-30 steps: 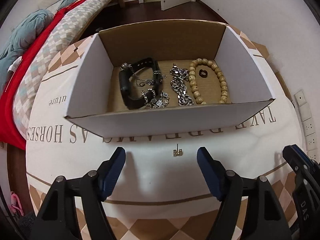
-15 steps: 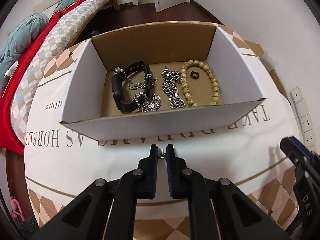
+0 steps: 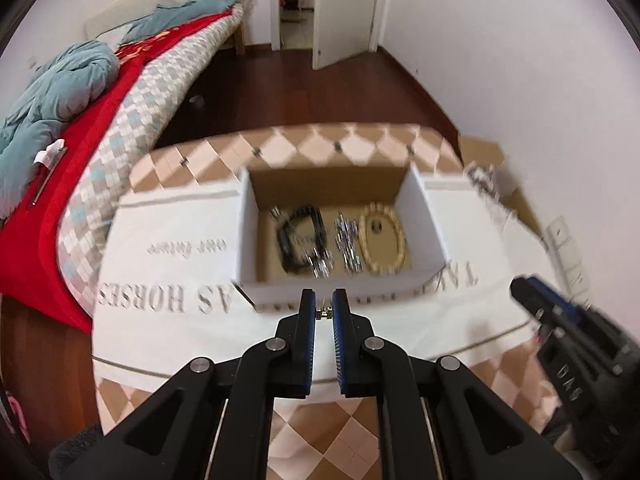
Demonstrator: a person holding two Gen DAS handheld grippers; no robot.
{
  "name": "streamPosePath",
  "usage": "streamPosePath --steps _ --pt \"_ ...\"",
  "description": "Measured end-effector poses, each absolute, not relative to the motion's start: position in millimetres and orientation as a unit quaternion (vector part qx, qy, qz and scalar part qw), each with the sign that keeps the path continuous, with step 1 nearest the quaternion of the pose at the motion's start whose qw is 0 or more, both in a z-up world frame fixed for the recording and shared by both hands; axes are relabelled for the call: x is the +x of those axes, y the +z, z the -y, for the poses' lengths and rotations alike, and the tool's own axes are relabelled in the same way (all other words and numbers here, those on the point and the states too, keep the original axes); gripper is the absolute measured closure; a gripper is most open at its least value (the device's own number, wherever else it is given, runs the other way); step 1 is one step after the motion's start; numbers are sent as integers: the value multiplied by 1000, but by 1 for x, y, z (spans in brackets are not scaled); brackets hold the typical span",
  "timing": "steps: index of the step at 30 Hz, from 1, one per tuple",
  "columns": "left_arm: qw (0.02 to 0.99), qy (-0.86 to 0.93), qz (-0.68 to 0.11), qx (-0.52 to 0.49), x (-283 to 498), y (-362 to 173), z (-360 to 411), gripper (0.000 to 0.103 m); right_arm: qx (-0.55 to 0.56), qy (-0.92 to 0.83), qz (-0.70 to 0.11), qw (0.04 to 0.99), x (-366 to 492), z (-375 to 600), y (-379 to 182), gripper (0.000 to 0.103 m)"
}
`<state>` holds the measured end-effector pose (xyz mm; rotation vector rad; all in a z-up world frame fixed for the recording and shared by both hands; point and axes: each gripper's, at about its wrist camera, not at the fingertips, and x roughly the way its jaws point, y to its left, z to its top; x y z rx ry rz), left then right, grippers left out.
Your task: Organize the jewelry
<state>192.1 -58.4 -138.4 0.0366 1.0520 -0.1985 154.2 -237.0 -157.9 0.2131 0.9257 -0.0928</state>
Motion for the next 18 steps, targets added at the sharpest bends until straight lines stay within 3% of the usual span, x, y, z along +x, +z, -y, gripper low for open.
streamPosePath --steps 8,18 --pt "874 -91 -478 -13 241 -94 28 97 119 -2 -440 890 194 221 -132 90" --pt "841 -104 -531 -24 289 -119 28 92 144 45 -509 848 265 208 -155 89"
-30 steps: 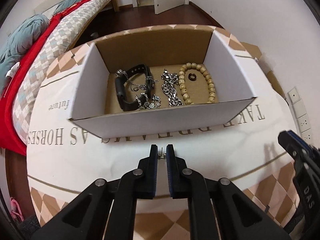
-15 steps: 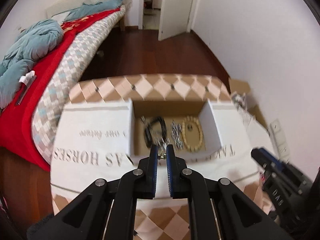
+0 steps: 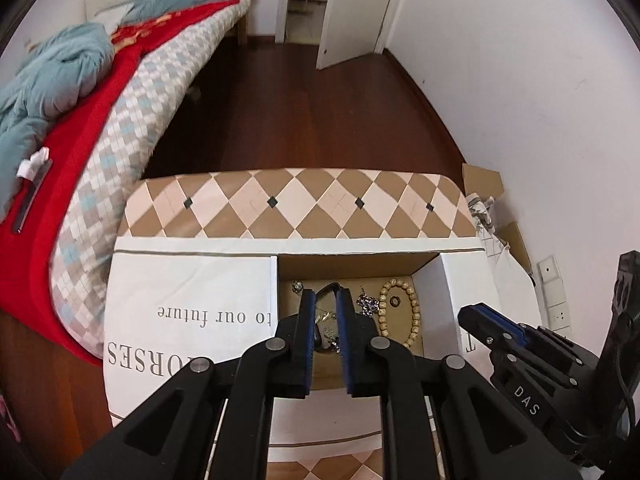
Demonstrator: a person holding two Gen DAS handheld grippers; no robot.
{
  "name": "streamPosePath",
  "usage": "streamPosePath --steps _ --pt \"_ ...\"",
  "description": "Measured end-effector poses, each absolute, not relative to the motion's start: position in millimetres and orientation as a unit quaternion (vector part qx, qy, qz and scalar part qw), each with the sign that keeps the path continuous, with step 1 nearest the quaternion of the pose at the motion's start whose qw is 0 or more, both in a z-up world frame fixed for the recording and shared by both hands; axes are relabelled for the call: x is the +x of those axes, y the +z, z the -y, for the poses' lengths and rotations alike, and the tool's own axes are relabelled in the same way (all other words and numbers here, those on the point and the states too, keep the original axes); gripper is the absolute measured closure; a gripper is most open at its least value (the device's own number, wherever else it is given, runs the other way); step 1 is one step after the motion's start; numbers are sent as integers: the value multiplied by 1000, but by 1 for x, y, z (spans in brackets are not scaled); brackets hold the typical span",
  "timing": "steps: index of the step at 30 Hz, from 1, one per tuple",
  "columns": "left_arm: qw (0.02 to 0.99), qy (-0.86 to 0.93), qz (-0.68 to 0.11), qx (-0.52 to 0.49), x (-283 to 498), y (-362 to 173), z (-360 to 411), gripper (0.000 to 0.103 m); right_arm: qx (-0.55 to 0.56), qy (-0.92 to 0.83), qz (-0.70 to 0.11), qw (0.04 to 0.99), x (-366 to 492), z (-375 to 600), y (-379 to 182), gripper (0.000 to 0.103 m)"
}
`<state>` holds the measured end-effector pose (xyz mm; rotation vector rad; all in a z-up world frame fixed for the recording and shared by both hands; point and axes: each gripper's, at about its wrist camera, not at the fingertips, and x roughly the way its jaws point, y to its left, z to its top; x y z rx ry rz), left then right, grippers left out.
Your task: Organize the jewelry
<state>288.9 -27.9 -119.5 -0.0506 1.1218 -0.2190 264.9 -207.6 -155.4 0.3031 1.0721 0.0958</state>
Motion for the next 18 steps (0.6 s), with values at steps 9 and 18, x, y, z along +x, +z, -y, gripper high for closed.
streamPosePath --steps 9,18 --pt "858 -62 -510 1 290 -112 18 36 152 38 -522 838 276 215 -155 62" --pt "868 -7 -494 52 277 -118 7 9 66 -35 -528 846 272 215 -149 32"
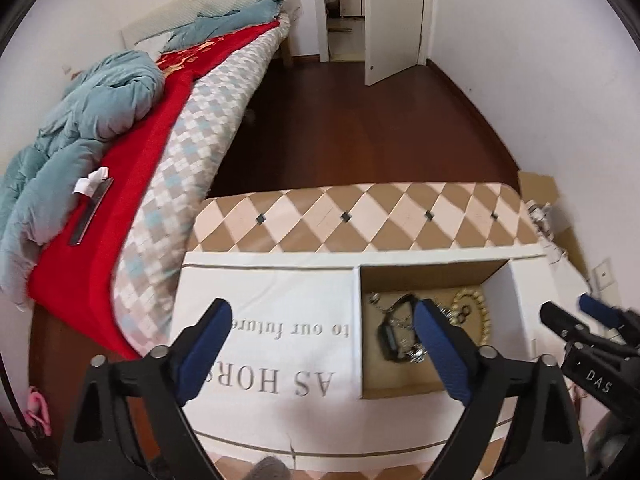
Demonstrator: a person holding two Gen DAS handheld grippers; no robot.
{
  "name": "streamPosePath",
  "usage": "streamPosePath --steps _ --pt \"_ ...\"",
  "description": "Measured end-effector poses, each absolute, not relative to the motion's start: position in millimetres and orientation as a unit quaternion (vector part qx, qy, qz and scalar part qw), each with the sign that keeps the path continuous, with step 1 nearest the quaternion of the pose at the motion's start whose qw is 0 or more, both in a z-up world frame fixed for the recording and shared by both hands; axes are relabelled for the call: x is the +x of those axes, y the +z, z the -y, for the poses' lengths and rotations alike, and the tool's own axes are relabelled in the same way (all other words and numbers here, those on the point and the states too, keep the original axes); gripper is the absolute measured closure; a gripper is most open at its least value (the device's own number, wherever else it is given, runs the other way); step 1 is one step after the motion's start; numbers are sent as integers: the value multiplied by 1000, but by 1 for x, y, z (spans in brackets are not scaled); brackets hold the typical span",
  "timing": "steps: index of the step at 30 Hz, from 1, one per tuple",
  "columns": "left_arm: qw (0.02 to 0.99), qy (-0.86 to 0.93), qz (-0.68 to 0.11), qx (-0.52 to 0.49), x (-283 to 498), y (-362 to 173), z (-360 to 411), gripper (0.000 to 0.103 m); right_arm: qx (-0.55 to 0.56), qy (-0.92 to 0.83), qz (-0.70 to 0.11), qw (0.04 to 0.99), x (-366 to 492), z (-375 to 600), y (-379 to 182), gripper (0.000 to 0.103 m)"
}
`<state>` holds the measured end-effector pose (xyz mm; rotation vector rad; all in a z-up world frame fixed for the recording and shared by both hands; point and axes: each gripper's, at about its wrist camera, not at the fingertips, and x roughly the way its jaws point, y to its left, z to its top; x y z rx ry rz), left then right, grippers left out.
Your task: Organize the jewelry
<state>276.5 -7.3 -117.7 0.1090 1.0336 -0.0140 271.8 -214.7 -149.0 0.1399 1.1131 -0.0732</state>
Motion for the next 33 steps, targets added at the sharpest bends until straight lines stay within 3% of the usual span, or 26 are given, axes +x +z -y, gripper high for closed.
streamPosePath --steps 5,7,13,23,33 --pt "864 10 -501 51 265 -129 0 8 35 -45 -533 844 266 207 -155 32" --pt "861 13 -505 50 262 -132 -1 0 28 -43 -540 840 264 203 -158 20" --pt "866 26 -495 63 249 -134 -1 0 14 -52 -546 836 257 194 -161 0" --pt "871 18 -489 51 225 -121 3 0 21 -73 -536 841 230 199 -146 0" --pt "887 -9 -460 50 172 -73 10 0 19 -81 -493 866 177 203 -91 0"
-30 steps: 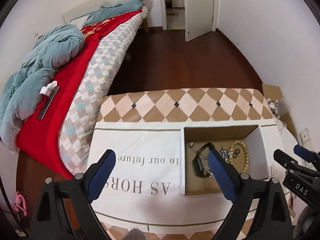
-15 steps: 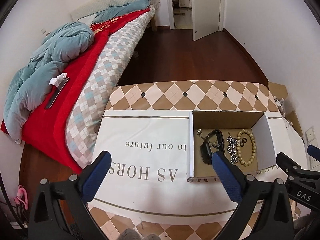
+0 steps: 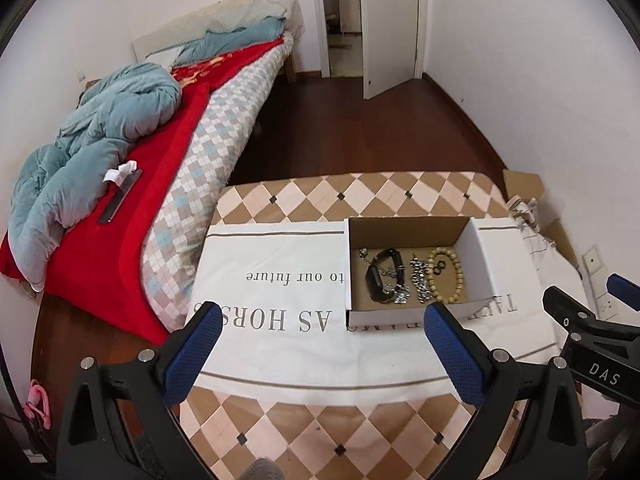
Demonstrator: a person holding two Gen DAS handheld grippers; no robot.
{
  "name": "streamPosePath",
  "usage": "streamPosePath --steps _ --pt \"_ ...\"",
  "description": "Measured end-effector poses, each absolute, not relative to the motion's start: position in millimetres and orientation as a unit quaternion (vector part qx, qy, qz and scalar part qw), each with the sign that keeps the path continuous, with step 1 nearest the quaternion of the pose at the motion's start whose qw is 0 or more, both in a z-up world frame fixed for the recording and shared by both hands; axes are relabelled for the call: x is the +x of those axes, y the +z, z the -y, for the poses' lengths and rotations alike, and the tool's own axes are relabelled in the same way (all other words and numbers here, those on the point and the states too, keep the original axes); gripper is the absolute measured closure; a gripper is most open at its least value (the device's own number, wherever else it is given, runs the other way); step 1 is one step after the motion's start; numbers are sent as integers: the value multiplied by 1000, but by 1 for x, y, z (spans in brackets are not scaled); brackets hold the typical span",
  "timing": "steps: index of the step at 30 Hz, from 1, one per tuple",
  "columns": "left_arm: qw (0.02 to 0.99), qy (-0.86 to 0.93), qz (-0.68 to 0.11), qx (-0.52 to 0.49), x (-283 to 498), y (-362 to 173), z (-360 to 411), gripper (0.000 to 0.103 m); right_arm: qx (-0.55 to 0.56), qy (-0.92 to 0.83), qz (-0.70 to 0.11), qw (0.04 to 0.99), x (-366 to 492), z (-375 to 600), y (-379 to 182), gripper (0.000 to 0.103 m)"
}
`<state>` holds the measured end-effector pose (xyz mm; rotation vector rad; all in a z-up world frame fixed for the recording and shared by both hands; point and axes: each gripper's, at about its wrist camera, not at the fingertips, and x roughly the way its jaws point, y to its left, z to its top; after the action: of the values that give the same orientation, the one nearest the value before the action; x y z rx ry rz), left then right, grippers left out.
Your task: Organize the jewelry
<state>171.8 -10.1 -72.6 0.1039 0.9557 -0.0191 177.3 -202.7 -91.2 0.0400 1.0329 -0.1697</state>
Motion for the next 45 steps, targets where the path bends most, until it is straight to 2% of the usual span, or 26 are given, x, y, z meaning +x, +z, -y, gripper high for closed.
streamPosePath --steps 12,27,36,45 --pt "906 -27 -422 29 101 1 3 0 24 -79 -434 897 89 198 -2 0" --pt "909 -30 -416 5 31 57 -7 0 8 -72 -386 920 -2 186 80 0" --pt "904 -39 -426 1 16 68 -5 0 13 -65 -397 916 -21 183 90 0" --pt "907 -41 -419 8 34 66 4 0 10 -78 -397 914 2 189 88 0"
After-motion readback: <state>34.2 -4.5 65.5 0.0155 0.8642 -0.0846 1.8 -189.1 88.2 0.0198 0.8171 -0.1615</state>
